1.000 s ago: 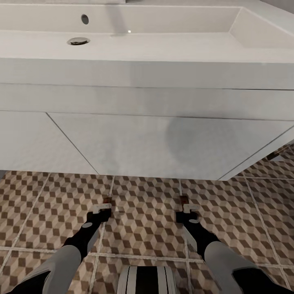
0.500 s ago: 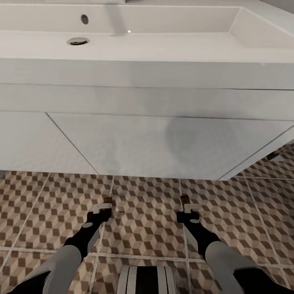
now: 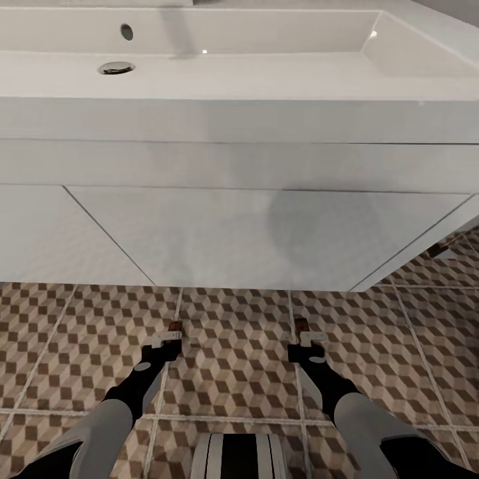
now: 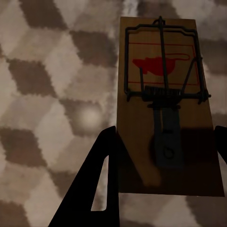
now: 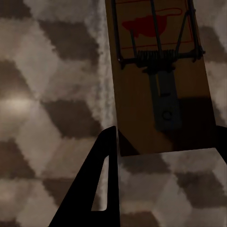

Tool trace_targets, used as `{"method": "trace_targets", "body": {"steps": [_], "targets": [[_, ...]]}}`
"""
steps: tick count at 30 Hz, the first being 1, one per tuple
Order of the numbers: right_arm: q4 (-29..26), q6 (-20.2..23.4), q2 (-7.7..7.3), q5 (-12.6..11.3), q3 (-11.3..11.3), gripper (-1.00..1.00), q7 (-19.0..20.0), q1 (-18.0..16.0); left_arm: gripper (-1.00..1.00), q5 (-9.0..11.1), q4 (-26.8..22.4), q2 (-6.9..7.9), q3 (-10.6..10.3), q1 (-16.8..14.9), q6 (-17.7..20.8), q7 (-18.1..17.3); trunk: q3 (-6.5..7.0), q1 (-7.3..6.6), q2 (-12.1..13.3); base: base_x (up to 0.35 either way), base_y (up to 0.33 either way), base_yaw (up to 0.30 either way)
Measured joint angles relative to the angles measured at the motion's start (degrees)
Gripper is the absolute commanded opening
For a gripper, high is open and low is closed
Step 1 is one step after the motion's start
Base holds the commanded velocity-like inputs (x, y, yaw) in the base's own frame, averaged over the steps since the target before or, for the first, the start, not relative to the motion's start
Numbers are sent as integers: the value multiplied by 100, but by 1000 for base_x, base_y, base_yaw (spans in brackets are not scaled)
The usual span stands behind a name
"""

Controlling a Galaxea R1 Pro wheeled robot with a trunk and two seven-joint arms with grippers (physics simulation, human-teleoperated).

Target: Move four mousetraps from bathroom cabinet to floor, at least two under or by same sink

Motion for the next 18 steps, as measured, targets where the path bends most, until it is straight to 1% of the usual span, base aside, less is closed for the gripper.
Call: {"method": "trace_targets", "body": {"steps": [18], "targets": [[-1, 0, 2, -1, 0, -100, -9, 0, -100, 9, 0, -4, 0, -1, 0, 4, 0, 0, 0, 0, 0, 0]]}}
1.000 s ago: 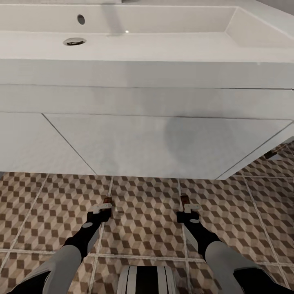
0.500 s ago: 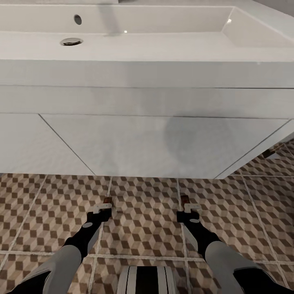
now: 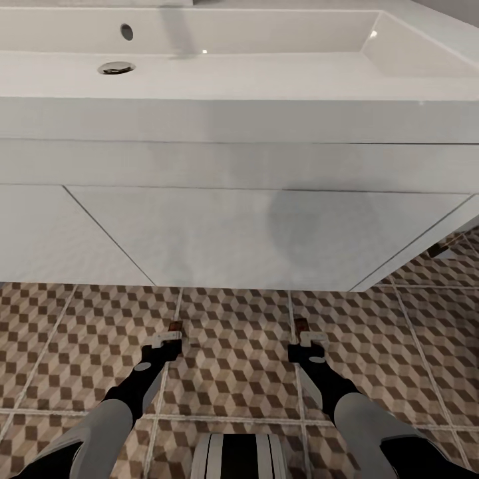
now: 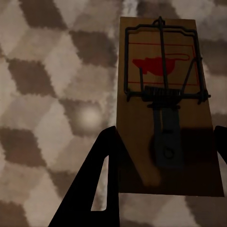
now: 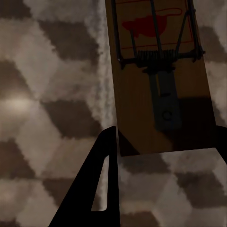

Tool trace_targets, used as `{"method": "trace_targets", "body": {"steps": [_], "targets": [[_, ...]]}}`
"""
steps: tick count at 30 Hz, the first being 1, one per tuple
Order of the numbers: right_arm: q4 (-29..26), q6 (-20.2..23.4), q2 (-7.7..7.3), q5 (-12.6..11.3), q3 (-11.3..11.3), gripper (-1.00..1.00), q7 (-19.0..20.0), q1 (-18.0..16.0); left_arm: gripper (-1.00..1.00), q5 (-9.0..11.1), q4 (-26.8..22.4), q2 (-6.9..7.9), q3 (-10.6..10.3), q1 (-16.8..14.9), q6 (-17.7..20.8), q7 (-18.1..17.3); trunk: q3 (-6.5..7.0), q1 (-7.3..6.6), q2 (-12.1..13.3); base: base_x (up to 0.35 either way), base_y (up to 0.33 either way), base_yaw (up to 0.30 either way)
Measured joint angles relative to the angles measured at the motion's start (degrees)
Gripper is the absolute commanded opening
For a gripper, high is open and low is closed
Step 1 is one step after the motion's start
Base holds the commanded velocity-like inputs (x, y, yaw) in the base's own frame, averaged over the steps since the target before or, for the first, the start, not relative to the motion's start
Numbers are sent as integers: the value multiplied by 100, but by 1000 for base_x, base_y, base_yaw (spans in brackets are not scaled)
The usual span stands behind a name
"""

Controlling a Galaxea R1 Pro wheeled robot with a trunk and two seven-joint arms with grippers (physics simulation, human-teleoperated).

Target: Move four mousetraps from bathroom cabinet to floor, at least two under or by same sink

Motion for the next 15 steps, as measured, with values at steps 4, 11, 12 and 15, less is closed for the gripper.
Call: {"method": "trace_targets", "body": {"steps": [4, 11, 12, 15], "targets": [[0, 0, 0, 0, 0, -100, -1, 0, -100, 11, 0, -1, 0, 0, 0, 3, 0, 0, 0, 0, 0, 0], [0, 0, -2, 0, 0, -100, -1, 0, -100, 9, 0, -18, 0, 0, -6, 4, 0, 0, 0, 0, 0, 0], [0, 0, -1, 0, -2, -100, -1, 0, -100, 9, 0, -21, 0, 1, -7, 4, 0, 0, 0, 0, 0, 0], [0, 0, -6, -1, -5, -100, -1, 0, -100, 13, -4, -35, 0, 0, -8, 5, 0, 0, 0, 0, 0, 0]]}}
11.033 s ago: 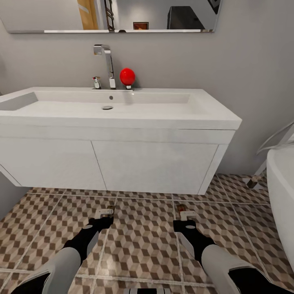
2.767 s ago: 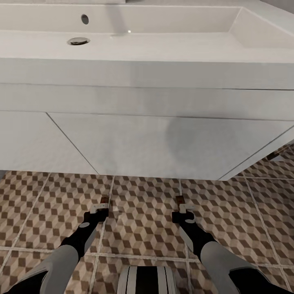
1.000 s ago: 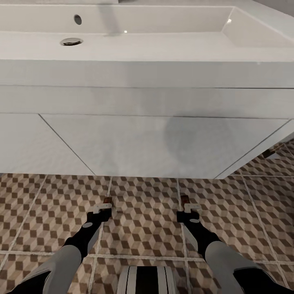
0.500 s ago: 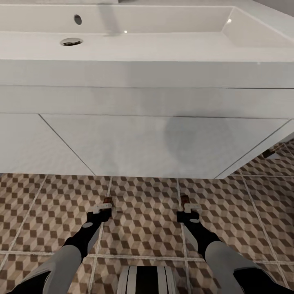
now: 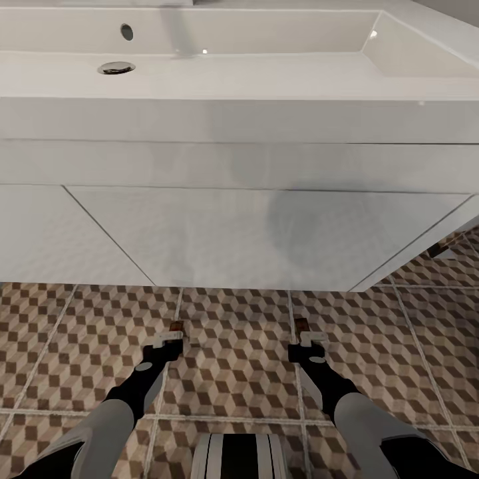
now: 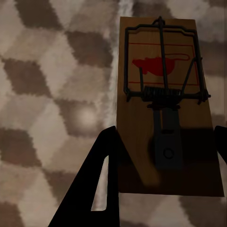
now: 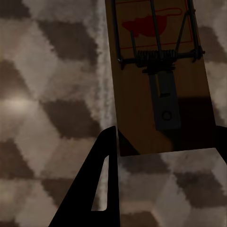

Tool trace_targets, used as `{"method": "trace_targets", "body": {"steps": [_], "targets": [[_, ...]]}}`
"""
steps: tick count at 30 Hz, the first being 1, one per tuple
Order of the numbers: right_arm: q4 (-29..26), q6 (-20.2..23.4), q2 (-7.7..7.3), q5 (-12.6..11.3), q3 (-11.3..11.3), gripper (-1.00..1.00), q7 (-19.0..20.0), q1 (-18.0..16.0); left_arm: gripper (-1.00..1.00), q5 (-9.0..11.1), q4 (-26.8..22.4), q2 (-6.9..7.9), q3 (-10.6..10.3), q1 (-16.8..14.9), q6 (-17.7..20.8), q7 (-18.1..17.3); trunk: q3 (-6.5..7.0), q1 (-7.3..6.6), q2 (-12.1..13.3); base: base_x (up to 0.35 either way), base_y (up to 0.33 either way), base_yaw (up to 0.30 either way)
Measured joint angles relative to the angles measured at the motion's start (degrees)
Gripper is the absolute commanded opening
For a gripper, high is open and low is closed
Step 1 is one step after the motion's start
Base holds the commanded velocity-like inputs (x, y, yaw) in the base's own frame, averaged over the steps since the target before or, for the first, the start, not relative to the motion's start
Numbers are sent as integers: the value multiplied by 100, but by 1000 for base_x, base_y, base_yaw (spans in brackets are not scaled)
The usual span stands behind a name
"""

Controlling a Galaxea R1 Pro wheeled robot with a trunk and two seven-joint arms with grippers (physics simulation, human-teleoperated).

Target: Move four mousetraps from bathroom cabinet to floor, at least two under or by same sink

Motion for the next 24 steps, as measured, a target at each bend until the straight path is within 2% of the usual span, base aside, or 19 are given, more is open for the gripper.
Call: {"method": "trace_targets", "body": {"steps": [5, 24], "targets": [[0, 0, 3, 0, -3, -100, -12, 0, -100, 3, -3, -31, 0, -1, -1, 44, 0, 0, 0, 0, 0, 0], [-1, -45, 9, -1, -4, -100, -35, 0, -100, -4, -4, -39, -8, 3, -9, 88, -420, 49, -25, 0, 0, 0]]}}
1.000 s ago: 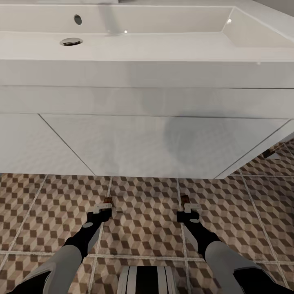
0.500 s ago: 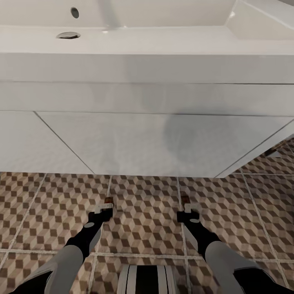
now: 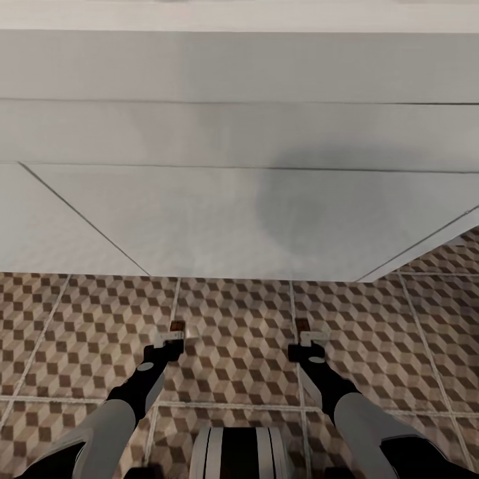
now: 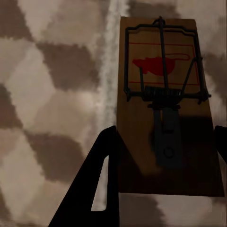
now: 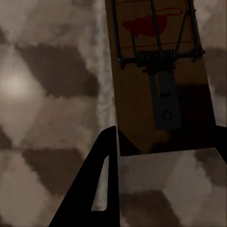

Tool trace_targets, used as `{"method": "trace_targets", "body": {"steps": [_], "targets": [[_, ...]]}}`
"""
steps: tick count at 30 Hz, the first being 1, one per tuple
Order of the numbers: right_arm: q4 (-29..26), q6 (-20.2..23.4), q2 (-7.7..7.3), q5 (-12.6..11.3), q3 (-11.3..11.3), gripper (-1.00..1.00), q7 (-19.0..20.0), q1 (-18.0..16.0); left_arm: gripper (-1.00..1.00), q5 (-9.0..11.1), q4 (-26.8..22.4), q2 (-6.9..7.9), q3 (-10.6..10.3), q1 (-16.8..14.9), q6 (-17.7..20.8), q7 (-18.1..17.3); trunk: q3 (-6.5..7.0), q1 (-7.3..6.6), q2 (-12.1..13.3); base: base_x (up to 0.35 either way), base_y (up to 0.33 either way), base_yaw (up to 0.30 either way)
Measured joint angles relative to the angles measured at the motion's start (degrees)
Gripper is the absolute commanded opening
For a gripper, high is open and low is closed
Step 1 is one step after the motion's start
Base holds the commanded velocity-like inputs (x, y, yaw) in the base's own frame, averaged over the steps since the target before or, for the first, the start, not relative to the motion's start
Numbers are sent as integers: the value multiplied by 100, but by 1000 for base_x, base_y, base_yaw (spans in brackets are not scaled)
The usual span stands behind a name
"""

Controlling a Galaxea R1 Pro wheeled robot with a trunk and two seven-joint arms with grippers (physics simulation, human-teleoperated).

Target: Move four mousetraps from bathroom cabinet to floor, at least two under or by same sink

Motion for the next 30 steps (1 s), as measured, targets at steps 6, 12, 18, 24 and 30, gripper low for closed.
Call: {"method": "trace_targets", "body": {"steps": [6, 12, 18, 24, 30], "targets": [[-2, -62, 0, 1, 1, -100, -57, 0, -100, 0, -5, 1, -1, -3, -1, 0, -67, 7, -4, 0, 0, 0], [-5, -135, -3, -2, 1, -100, -77, 1, -100, 0, -10, 1, -1, -3, 1, 0, -67, 7, -4, 0, 0, 0], [-5, -149, 4, 1, 6, -100, -80, 1, -100, -8, -6, 0, -1, 0, 6, 0, -67, 7, -4, 0, 0, 0], [-97, -320, 5, -2, -1, -100, -85, 1, -100, -13, -35, -4, 5, -3, -6, 16, -67, 7, -4, 0, 0, 0], [-302, -639, 0, -10, -13, -100, -108, 1, -100, 35, -70, -1, 38, 0, -383, 175, -67, 7, -4, 0, 0, 0]]}}
